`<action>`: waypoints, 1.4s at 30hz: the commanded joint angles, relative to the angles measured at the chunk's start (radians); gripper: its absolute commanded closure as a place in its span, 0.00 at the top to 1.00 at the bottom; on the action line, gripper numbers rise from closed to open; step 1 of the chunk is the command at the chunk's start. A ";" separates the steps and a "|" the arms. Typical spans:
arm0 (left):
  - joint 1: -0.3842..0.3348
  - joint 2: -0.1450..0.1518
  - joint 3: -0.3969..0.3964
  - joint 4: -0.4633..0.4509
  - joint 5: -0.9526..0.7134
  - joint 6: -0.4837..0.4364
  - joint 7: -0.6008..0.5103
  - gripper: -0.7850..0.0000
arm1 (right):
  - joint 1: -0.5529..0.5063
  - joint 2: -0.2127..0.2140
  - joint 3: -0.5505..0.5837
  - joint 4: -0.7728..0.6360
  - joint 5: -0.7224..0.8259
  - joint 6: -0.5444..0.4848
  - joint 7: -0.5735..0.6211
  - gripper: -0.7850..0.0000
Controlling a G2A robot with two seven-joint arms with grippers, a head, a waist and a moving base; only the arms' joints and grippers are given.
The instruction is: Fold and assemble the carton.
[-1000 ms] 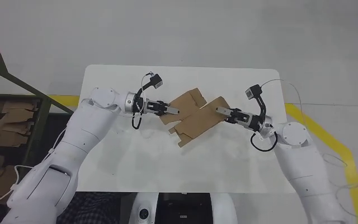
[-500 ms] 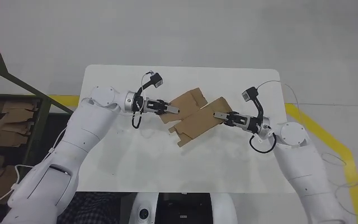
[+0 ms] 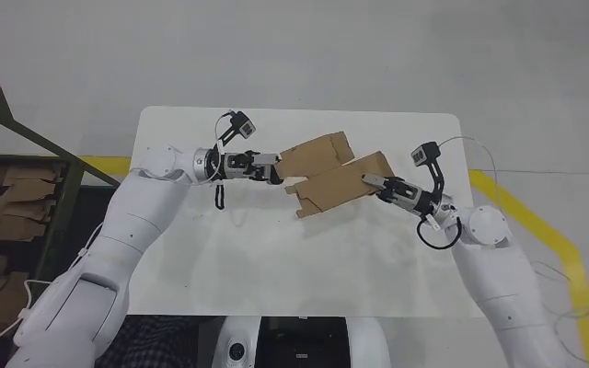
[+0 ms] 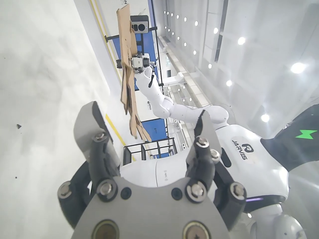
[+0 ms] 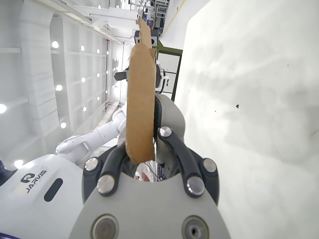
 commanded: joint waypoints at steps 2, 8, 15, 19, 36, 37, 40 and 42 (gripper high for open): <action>0.003 -0.002 -0.004 0.008 -0.008 0.002 -0.002 1.00 | -0.033 0.002 0.011 -0.030 -0.023 -0.006 -0.054 0.00; 0.009 -0.011 0.001 0.027 -0.005 -0.005 0.012 1.00 | -0.098 0.001 0.007 -0.098 -0.061 0.004 -0.144 0.00; 0.007 -0.023 -0.002 0.053 -0.026 -0.015 0.029 1.00 | -0.129 -0.003 -0.022 -0.137 -0.158 0.005 -0.235 0.00; 0.007 -0.025 -0.011 0.065 -0.036 -0.012 0.025 1.00 | -0.134 -0.006 -0.035 -0.134 -0.171 0.015 -0.274 0.00; 0.023 -0.030 -0.056 0.048 -0.057 -0.001 0.016 1.00 | -0.130 -0.017 -0.056 -0.109 -0.190 0.006 -0.342 0.00; 0.024 -0.030 -0.059 0.043 -0.057 0.000 0.017 1.00 | -0.130 -0.017 -0.056 -0.109 -0.194 0.006 -0.344 0.00; 0.026 -0.031 -0.065 0.030 -0.052 0.003 0.020 1.00 | -0.131 -0.017 -0.056 -0.112 -0.198 0.008 -0.349 0.00; 0.026 -0.032 -0.066 0.025 -0.044 0.006 0.027 1.00 | -0.133 -0.018 -0.058 -0.116 -0.199 0.009 -0.350 0.00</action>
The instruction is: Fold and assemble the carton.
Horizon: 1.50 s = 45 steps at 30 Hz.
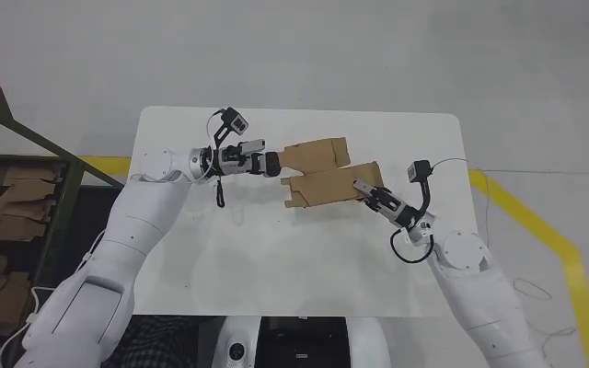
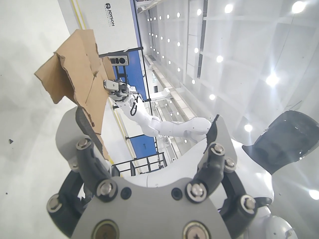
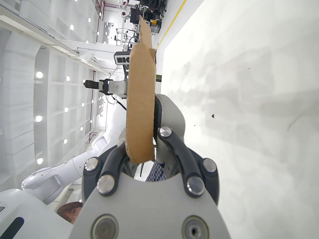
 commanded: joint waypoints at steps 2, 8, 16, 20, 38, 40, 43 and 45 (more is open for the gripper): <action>-0.002 -0.003 0.001 -0.004 0.011 0.005 0.013 1.00 | -0.003 0.000 -0.001 -0.009 -0.002 -0.002 0.001 0.00; -0.011 -0.011 0.010 0.001 0.038 0.011 0.046 1.00 | -0.013 0.000 0.003 -0.031 0.006 -0.002 0.010 0.00; -0.018 -0.019 0.016 0.003 0.065 0.014 0.065 1.00 | -0.024 0.001 0.013 -0.047 0.010 0.001 0.013 0.00; -0.017 -0.022 0.015 0.000 0.081 0.013 0.074 1.00 | -0.026 0.000 0.014 -0.054 0.013 0.005 0.009 0.00; -0.018 -0.030 0.009 0.005 0.149 0.018 0.127 0.40 | -0.037 -0.001 0.015 -0.077 -0.014 0.010 -0.008 0.00; -0.017 -0.030 0.009 0.005 0.167 0.019 0.137 0.41 | -0.038 -0.001 0.015 -0.081 -0.018 0.011 -0.009 0.00; -0.016 -0.029 0.010 0.002 0.203 0.022 0.159 0.40 | -0.039 -0.001 0.017 -0.089 -0.028 0.012 -0.012 0.00; -0.016 -0.028 0.008 -0.001 0.228 0.023 0.174 0.39 | -0.042 -0.001 0.018 -0.097 -0.041 0.012 -0.015 0.00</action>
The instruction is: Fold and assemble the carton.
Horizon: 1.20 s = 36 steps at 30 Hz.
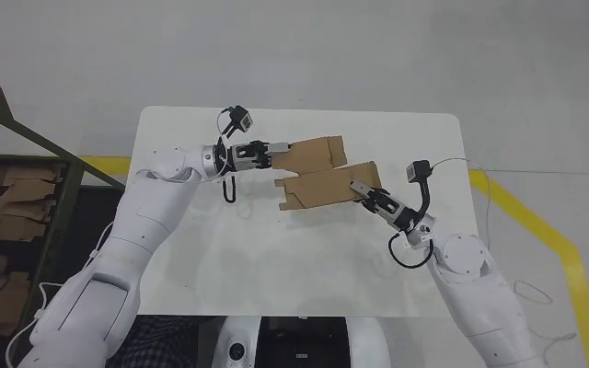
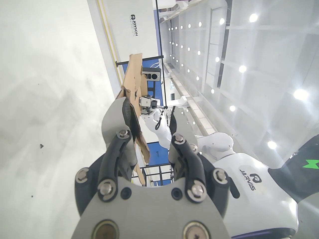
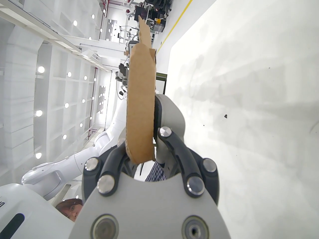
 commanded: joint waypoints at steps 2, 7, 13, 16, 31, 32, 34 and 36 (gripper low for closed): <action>0.001 0.002 -0.003 -0.007 0.043 -0.001 0.023 0.37 | -0.004 0.000 0.002 -0.010 -0.015 0.001 -0.007 0.00; 0.011 0.006 -0.011 -0.032 0.091 0.007 0.056 0.27 | -0.009 0.001 0.005 -0.021 -0.024 0.006 -0.014 0.00; 0.023 0.009 -0.009 -0.067 0.141 0.028 0.070 0.24 | -0.009 0.000 0.007 -0.029 -0.033 0.022 -0.022 0.00; 0.026 0.010 -0.009 -0.076 0.157 0.036 0.075 0.21 | -0.008 0.000 0.008 -0.031 -0.036 0.026 -0.025 0.00; 0.031 0.008 -0.013 -0.093 0.150 0.051 0.063 0.00 | -0.014 0.000 0.017 -0.041 -0.048 0.031 -0.040 0.51; 0.031 0.008 -0.014 -0.094 0.147 0.049 0.060 0.00 | -0.014 0.000 0.020 -0.039 -0.047 0.033 -0.044 1.00; 0.032 0.008 -0.016 -0.093 0.142 0.048 0.052 0.00 | -0.013 0.000 0.031 -0.031 -0.036 0.036 -0.049 1.00; 0.034 0.008 -0.020 -0.095 0.134 0.042 0.042 0.00 | -0.008 0.002 0.049 -0.017 -0.025 0.037 -0.053 1.00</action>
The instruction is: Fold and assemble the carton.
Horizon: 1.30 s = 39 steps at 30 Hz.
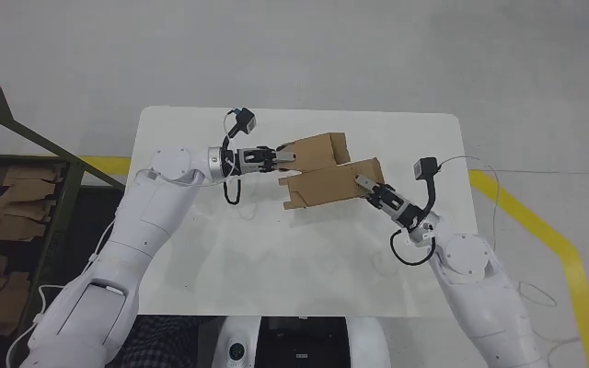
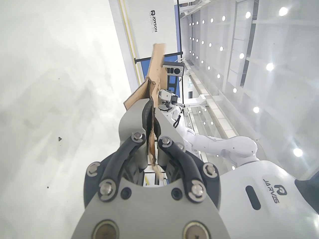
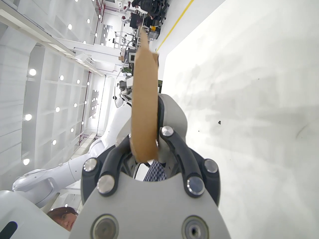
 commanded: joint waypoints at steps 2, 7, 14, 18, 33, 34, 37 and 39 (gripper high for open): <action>0.003 0.001 -0.007 0.002 -0.012 -0.007 -0.018 0.00 | 0.009 0.003 0.027 0.023 0.006 -0.004 0.002 1.00; 0.008 0.004 -0.014 0.006 -0.018 -0.024 -0.044 0.00 | 0.021 0.009 0.076 0.057 0.013 -0.024 0.008 1.00; 0.007 0.004 0.002 0.008 0.020 -0.038 -0.099 0.00 | 0.042 0.021 0.111 0.055 0.026 -0.121 0.162 1.00; 0.005 0.003 0.015 0.011 0.026 -0.057 -0.136 0.00 | 0.070 0.027 0.101 0.068 0.096 -0.165 0.319 1.00; -0.010 -0.003 0.058 0.012 -0.045 -0.091 -0.219 0.00 | 0.165 0.022 -0.017 0.141 0.206 -0.223 0.539 1.00; -0.011 -0.002 0.061 0.009 -0.045 -0.091 -0.219 0.00 | 0.170 0.021 -0.028 0.142 0.208 -0.225 0.542 0.98; -0.016 -0.002 0.071 0.004 -0.055 -0.090 -0.220 0.00 | 0.181 0.017 -0.058 0.139 0.210 -0.232 0.550 0.87; -0.020 -0.002 0.077 0.003 -0.064 -0.089 -0.221 0.00 | 0.187 0.015 -0.074 0.139 0.209 -0.233 0.548 0.84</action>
